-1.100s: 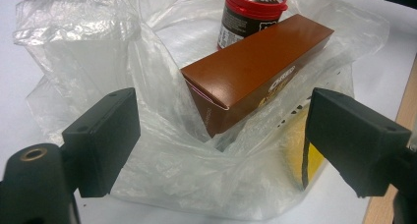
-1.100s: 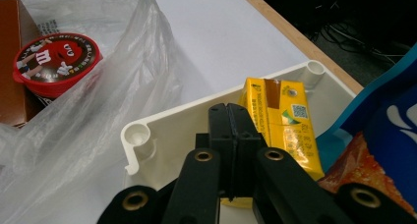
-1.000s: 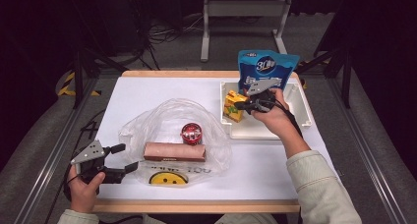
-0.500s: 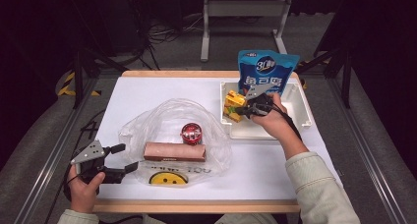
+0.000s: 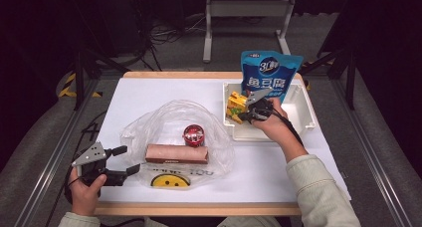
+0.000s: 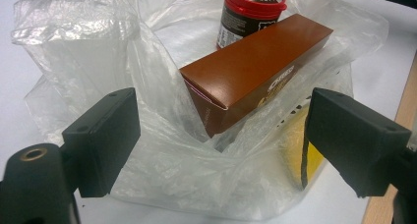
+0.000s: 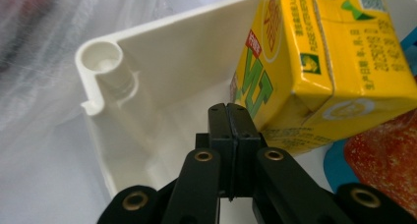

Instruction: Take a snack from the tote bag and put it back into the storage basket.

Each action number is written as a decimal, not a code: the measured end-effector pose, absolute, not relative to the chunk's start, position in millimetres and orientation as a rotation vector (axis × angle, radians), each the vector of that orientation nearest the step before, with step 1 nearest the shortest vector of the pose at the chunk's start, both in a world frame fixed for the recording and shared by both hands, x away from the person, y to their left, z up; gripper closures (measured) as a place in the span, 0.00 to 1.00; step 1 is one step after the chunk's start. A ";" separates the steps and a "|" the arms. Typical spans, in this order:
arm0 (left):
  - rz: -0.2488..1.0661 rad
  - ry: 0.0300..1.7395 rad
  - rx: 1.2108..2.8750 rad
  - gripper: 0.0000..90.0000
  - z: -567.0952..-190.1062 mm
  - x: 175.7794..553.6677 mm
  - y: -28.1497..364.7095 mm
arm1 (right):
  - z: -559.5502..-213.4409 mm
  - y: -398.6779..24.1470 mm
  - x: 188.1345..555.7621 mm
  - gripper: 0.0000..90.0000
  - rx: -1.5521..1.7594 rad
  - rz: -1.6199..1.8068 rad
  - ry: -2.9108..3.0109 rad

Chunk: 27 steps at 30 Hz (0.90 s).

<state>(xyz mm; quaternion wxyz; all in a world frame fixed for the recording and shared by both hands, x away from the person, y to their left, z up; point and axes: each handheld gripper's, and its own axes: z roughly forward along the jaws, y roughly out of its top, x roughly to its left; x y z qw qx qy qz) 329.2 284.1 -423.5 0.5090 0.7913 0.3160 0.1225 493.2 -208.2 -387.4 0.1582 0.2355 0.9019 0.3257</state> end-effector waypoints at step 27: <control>0.300 0.763 1.908 0.16 -423.6 329.3 284.8 | -399.0 -217.3 510.8 1.00 0.780 0.900 2.520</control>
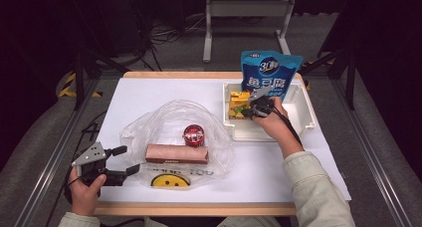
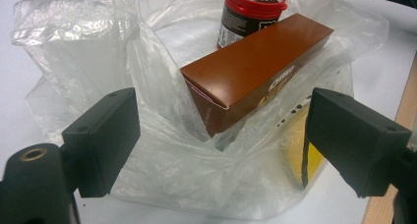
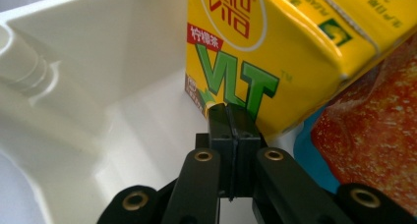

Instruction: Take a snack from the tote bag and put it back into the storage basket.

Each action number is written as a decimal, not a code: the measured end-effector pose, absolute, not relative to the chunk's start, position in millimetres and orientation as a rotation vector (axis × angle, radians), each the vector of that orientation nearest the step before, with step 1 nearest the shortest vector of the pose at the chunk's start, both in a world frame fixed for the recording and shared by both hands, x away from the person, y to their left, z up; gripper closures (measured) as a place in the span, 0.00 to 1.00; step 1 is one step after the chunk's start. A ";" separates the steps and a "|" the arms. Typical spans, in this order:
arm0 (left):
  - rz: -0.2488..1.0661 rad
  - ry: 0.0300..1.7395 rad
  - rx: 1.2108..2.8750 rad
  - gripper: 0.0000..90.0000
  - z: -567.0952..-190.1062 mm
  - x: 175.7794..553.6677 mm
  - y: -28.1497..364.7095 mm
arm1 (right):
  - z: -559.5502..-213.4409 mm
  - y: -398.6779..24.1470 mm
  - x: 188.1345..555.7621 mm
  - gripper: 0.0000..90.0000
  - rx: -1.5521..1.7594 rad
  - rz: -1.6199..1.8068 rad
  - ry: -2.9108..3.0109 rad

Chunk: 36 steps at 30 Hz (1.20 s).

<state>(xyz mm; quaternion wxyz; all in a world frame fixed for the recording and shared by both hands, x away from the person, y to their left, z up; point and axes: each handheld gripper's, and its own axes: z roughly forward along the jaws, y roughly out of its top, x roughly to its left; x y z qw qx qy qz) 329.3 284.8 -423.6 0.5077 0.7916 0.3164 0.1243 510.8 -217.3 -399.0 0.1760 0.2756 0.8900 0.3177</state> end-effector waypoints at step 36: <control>0.297 0.762 1.900 0.16 -423.0 330.3 284.5 | -348.9 -199.5 477.9 0.76 0.790 1.185 2.452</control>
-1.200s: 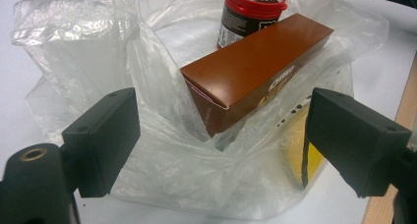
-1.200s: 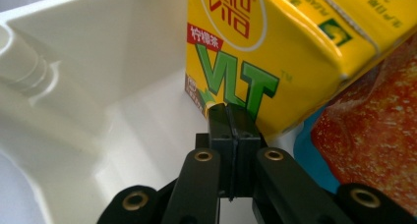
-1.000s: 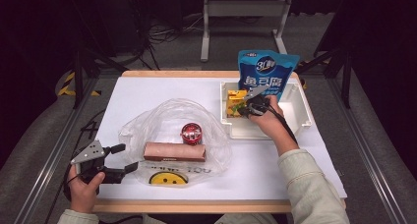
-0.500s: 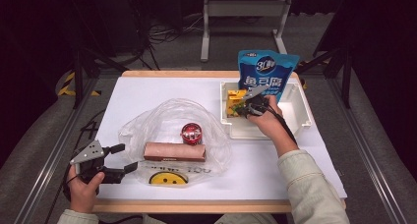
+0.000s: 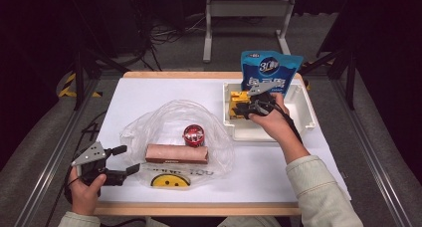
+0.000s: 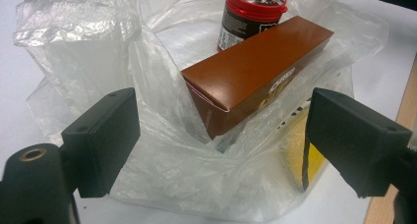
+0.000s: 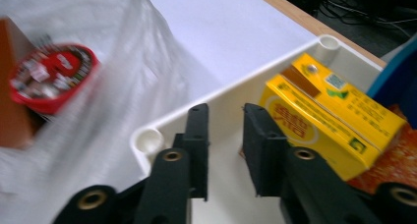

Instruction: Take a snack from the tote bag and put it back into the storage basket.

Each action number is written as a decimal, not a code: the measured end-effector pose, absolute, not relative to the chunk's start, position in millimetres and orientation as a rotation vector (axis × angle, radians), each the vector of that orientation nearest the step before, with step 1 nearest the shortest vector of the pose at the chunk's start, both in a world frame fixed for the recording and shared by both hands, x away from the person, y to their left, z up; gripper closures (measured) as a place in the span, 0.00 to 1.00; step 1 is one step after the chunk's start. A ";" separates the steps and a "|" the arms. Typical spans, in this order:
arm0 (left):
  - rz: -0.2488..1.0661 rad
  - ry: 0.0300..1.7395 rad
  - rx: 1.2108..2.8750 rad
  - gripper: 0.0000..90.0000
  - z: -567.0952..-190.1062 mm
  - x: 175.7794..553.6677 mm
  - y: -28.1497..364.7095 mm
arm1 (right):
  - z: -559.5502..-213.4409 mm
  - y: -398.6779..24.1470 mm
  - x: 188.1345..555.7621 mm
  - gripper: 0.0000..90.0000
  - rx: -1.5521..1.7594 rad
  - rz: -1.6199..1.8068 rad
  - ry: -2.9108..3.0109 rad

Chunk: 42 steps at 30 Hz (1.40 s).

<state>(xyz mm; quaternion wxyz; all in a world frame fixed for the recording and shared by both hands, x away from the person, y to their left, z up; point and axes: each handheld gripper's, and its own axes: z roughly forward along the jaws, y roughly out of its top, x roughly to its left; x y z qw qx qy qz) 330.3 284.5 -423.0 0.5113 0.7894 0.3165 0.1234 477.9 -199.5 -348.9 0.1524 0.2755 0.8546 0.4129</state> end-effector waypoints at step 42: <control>0.299 0.754 1.899 0.15 -422.5 330.9 284.3 | -320.5 -108.9 426.9 0.32 0.622 1.503 2.550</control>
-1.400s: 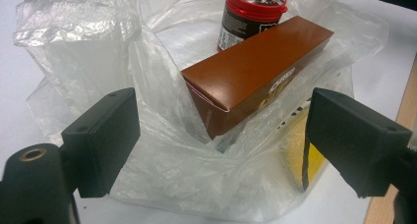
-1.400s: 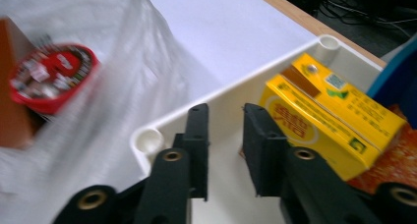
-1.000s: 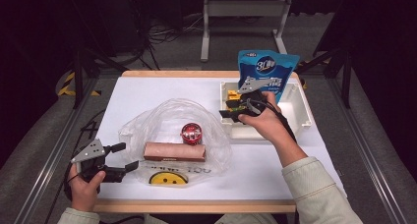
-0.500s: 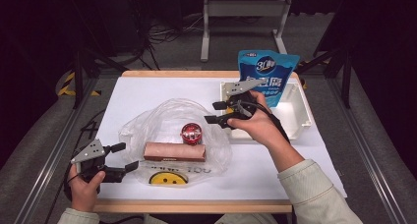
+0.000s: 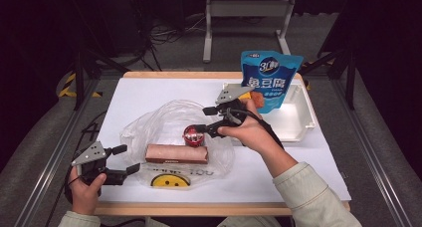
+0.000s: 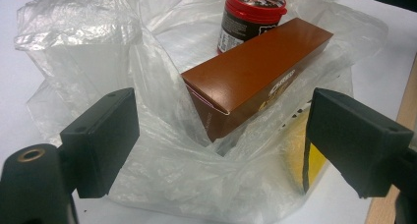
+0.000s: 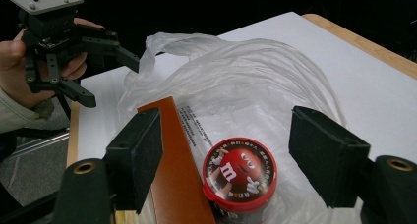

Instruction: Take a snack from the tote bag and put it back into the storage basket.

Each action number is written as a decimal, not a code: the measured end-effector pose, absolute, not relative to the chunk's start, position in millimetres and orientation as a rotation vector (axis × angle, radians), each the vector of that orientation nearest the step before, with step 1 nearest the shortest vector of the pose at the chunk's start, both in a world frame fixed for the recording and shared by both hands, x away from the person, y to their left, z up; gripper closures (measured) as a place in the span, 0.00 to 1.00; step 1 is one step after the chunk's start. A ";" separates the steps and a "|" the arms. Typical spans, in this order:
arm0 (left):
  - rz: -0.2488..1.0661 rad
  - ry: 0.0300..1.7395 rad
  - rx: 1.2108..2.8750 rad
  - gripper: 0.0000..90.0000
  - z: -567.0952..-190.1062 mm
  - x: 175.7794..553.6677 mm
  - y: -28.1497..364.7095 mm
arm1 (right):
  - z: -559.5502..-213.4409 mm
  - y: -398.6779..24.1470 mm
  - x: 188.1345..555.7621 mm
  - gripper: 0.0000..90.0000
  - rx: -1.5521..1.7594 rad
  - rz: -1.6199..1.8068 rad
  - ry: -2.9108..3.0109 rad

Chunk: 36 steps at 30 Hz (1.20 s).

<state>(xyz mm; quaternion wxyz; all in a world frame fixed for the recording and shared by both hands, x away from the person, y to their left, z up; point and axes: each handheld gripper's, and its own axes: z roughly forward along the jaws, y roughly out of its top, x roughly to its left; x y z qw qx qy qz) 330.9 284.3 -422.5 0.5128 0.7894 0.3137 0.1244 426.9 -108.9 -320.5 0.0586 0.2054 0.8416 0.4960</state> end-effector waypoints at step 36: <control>0.300 0.753 1.897 0.15 -422.5 330.1 285.6 | -367.9 -70.2 442.9 0.23 0.683 1.317 2.611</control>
